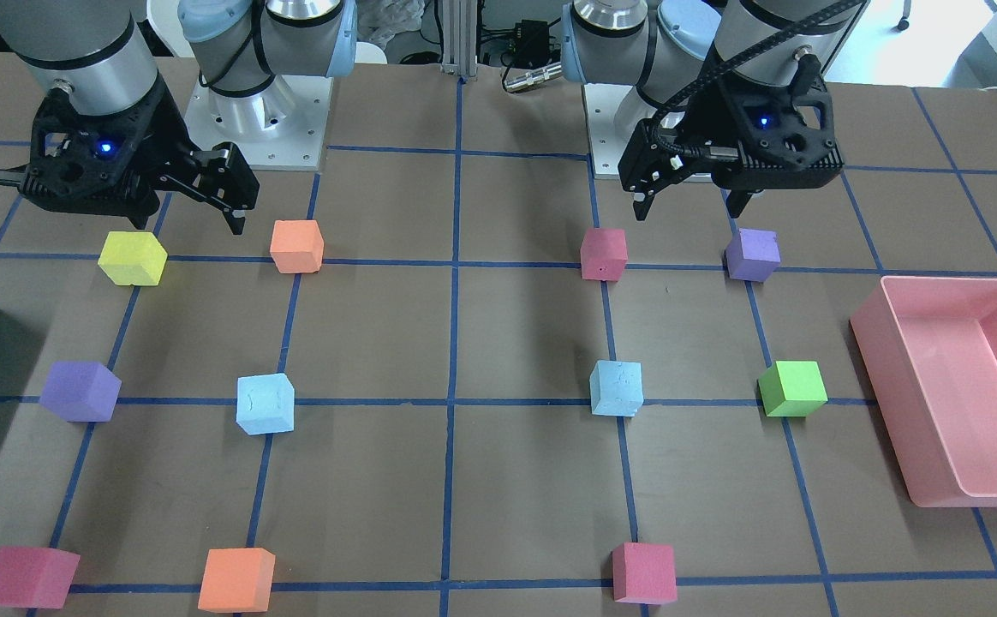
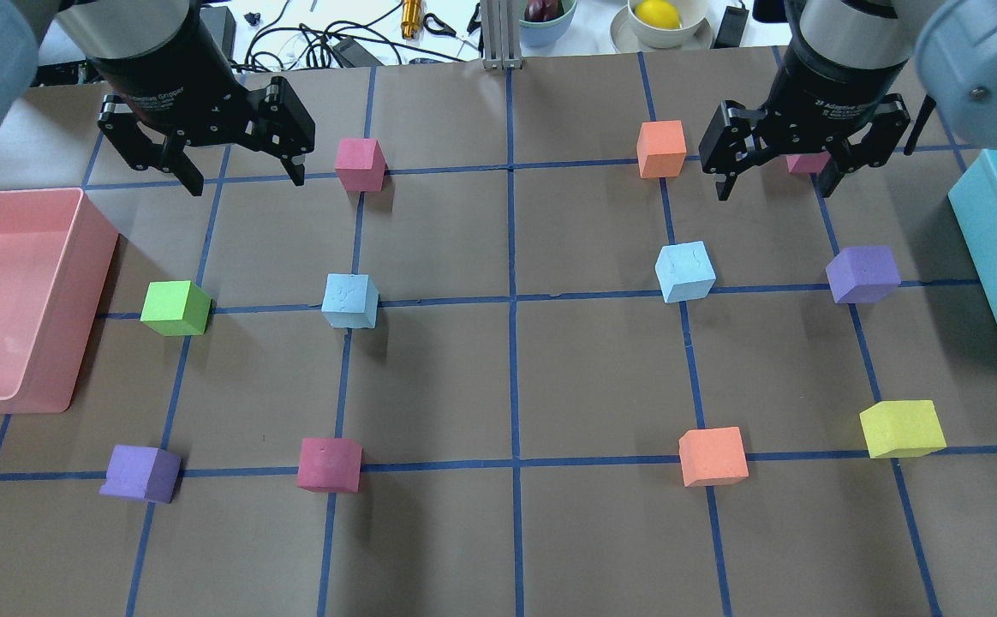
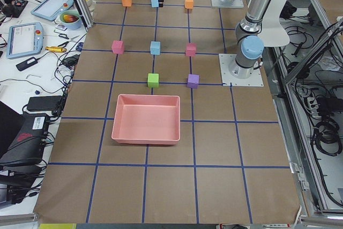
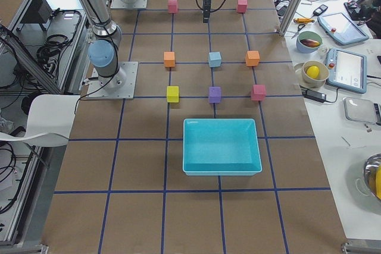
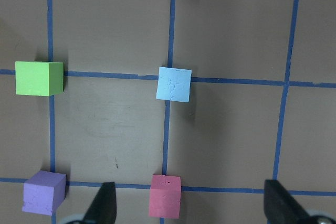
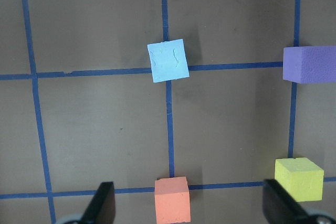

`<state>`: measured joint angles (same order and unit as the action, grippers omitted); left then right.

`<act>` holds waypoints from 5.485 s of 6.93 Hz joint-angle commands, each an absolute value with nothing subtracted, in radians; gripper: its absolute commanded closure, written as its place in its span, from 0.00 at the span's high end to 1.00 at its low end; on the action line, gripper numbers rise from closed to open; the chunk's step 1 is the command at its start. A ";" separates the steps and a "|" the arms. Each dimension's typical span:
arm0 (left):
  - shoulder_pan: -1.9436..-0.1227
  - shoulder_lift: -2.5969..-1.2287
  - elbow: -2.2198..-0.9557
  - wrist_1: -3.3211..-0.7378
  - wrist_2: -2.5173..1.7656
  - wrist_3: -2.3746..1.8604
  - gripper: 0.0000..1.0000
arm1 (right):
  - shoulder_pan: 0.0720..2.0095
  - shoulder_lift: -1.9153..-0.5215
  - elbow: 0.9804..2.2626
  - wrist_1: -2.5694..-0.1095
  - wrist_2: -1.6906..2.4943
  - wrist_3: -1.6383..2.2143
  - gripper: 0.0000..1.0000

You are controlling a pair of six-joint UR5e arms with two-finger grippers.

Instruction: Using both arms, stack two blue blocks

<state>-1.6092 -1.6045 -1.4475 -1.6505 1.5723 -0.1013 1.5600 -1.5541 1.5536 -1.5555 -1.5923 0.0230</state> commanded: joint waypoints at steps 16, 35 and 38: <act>-1.611 -1.605 -1.448 -1.651 1.574 -0.101 1.00 | 1.557 -1.089 1.667 -2.022 -1.588 -0.149 1.00; -1.611 -1.605 -1.448 -1.651 1.575 -0.101 1.00 | 1.970 -1.140 1.767 -2.094 -1.476 0.479 0.00; -1.611 -1.605 -1.448 -1.651 1.575 -0.101 1.00 | 1.970 -1.123 1.773 -2.094 -1.456 0.478 0.00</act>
